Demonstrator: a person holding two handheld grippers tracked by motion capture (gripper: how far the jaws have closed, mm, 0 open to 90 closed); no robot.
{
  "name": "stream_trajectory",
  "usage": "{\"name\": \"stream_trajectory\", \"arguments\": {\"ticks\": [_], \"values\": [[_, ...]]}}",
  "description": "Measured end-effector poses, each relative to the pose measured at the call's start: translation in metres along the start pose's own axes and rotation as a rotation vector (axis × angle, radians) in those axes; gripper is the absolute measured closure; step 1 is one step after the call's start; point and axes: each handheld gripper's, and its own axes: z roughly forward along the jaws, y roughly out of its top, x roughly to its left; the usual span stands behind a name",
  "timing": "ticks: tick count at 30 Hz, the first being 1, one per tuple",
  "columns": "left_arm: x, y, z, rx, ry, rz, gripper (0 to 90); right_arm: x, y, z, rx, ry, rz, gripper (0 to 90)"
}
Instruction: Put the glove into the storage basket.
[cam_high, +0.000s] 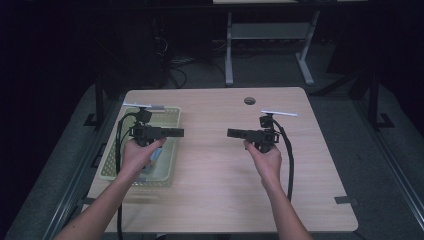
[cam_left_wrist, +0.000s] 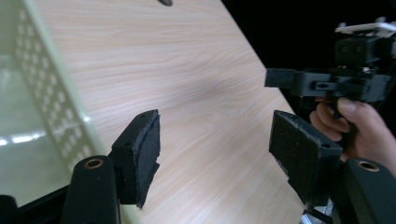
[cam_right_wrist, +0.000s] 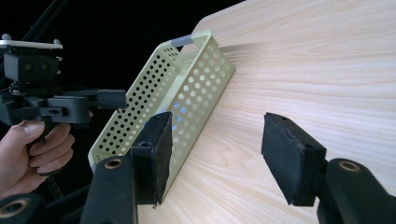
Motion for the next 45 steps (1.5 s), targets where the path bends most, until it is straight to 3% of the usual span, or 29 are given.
{"name": "stream_trajectory", "arguments": {"ticks": [5, 21, 45], "values": [[-0.004, -0.002, 0.008, 0.005, -0.026, 0.011, 32.3, -0.009, -0.002, -0.012, -0.022, -0.001, 0.026, 41.9], [-0.014, -0.006, 0.033, 0.031, -0.082, 0.026, 26.9, -0.032, -0.006, -0.038, -0.037, -0.031, 0.048, 38.9], [-0.034, -0.011, 0.063, 0.051, -0.098, 0.065, 25.1, -0.060, -0.015, -0.071, -0.038, -0.079, 0.049, 35.7]]}}
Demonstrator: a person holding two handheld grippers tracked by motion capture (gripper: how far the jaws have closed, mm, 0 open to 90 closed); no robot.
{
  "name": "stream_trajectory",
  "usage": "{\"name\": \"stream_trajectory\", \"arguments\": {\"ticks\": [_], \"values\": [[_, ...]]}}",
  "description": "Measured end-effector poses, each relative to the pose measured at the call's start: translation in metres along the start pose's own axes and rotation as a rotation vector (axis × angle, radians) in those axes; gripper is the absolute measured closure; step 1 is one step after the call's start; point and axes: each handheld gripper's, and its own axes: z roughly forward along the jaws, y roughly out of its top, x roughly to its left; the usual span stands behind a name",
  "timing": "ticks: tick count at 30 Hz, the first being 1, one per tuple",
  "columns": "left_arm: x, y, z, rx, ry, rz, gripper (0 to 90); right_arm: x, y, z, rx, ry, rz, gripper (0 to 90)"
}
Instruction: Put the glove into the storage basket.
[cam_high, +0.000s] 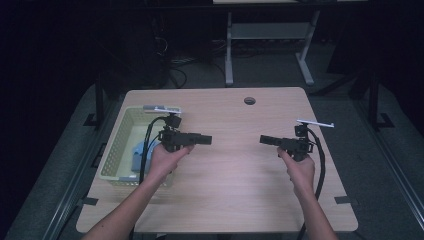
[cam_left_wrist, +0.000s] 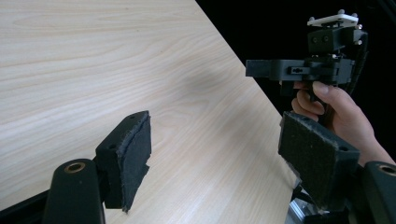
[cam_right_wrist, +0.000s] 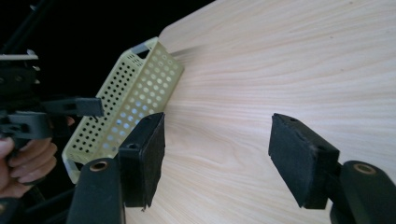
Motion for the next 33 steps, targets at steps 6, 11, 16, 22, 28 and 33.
{"name": "stream_trajectory", "arguments": {"ticks": [6, 11, 16, 22, 28, 33], "values": [[-0.003, -0.005, 0.008, -0.002, -0.006, 0.004, 24.9, -0.004, -0.003, -0.005, 0.007, -0.009, -0.002, 34.9], [-0.008, -0.010, 0.014, 0.007, -0.014, 0.015, 24.7, -0.012, -0.011, -0.010, 0.010, -0.014, 0.011, 34.3], [-0.016, -0.015, 0.021, 0.015, -0.022, 0.029, 24.7, -0.018, -0.018, -0.016, 0.004, -0.015, 0.028, 34.1], [-0.021, -0.021, 0.029, 0.027, -0.024, 0.043, 24.7, -0.022, -0.024, -0.023, -0.001, -0.016, 0.029, 33.6], [-0.027, -0.029, 0.039, 0.032, -0.030, 0.048, 24.7, -0.028, -0.031, -0.030, -0.012, -0.020, 0.039, 33.0], [-0.031, -0.036, 0.045, 0.043, -0.039, 0.058, 24.7, -0.034, -0.038, -0.037, -0.014, -0.021, 0.052, 32.8]]}}
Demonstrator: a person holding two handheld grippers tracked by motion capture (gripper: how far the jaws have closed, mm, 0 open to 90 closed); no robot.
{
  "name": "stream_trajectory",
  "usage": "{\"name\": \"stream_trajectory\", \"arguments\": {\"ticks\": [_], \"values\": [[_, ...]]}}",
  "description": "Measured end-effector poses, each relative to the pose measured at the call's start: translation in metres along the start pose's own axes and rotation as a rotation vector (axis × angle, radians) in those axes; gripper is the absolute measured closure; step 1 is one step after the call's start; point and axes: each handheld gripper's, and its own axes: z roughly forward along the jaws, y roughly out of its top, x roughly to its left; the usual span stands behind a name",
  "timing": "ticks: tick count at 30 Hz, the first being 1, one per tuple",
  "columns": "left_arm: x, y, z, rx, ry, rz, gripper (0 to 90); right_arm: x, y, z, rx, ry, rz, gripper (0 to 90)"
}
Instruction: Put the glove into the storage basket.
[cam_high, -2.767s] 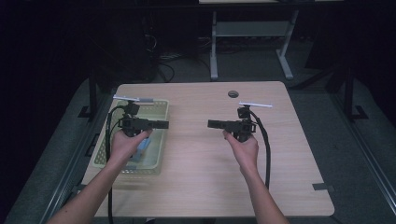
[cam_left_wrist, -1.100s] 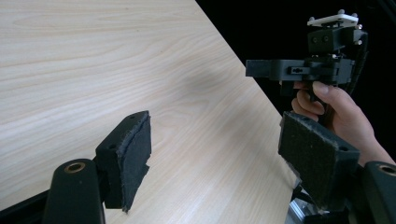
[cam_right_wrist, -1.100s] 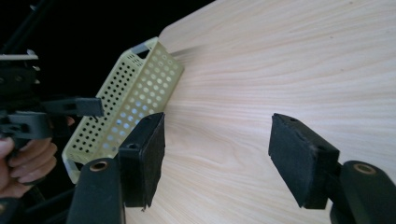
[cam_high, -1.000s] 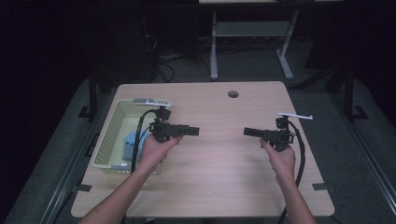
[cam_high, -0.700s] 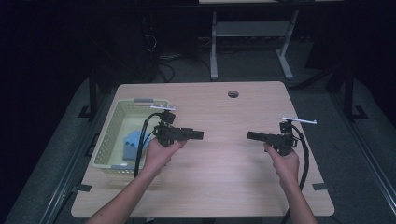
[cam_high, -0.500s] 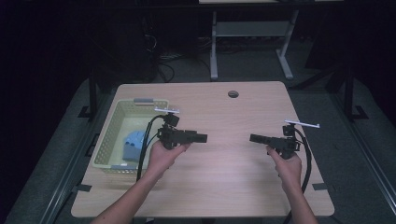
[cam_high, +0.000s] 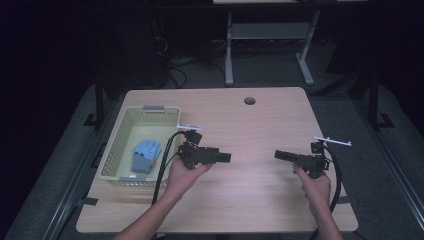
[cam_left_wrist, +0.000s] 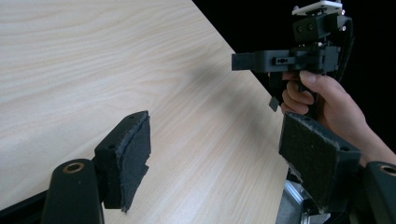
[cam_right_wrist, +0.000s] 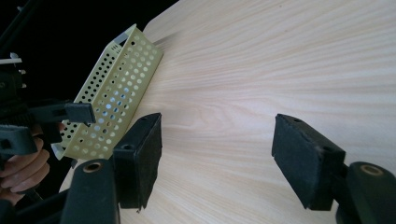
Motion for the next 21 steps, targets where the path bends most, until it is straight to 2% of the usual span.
{"name": "stream_trajectory", "arguments": {"ticks": [5, 11, 21], "values": [[-0.002, -0.006, 0.006, 0.013, 0.002, 0.019, 24.7, -0.007, -0.006, -0.005, -0.006, -0.007, 0.008, 32.5], [-0.003, -0.013, 0.011, 0.016, -0.006, 0.022, 24.7, -0.012, -0.013, -0.010, -0.004, -0.021, 0.004, 32.2], [-0.005, -0.025, 0.019, 0.022, -0.022, 0.031, 24.7, -0.019, -0.029, -0.022, -0.021, -0.014, 0.018, 31.9]]}}
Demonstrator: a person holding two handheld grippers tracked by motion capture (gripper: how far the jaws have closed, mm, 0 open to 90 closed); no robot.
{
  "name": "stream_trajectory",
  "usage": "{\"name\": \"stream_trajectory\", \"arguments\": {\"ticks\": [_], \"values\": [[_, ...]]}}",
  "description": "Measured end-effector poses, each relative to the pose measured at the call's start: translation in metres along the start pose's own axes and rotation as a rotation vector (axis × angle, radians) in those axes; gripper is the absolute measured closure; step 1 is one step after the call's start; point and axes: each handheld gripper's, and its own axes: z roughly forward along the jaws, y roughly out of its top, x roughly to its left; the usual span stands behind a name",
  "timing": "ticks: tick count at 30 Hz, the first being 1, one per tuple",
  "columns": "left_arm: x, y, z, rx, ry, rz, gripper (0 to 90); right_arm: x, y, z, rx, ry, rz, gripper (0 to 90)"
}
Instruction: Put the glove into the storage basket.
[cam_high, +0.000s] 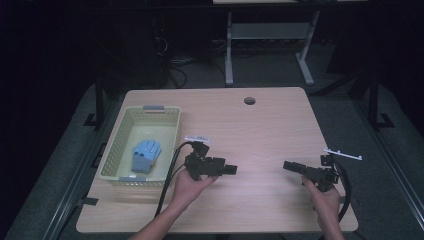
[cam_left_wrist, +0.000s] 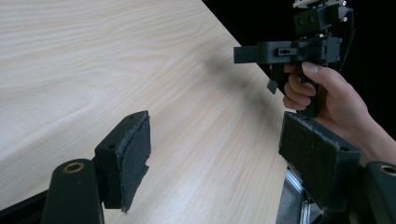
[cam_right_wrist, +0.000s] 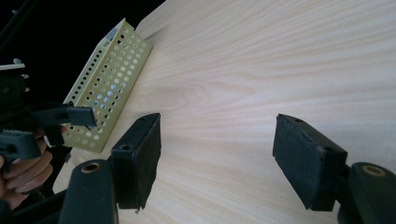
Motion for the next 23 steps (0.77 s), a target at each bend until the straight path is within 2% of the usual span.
{"name": "stream_trajectory", "arguments": {"ticks": [2, 15, 23], "values": [[-0.001, -0.002, 0.000, 0.002, 0.000, 0.005, 24.7, -0.002, -0.003, -0.002, 0.003, -0.006, -0.009, 31.3], [-0.003, -0.019, 0.006, 0.023, -0.007, 0.021, 24.7, -0.009, -0.018, -0.018, -0.021, 0.002, 0.006, 30.4], [-0.005, -0.029, 0.006, 0.027, -0.033, 0.025, 24.7, -0.006, -0.023, -0.022, -0.029, 0.010, -0.021, 30.0]]}}
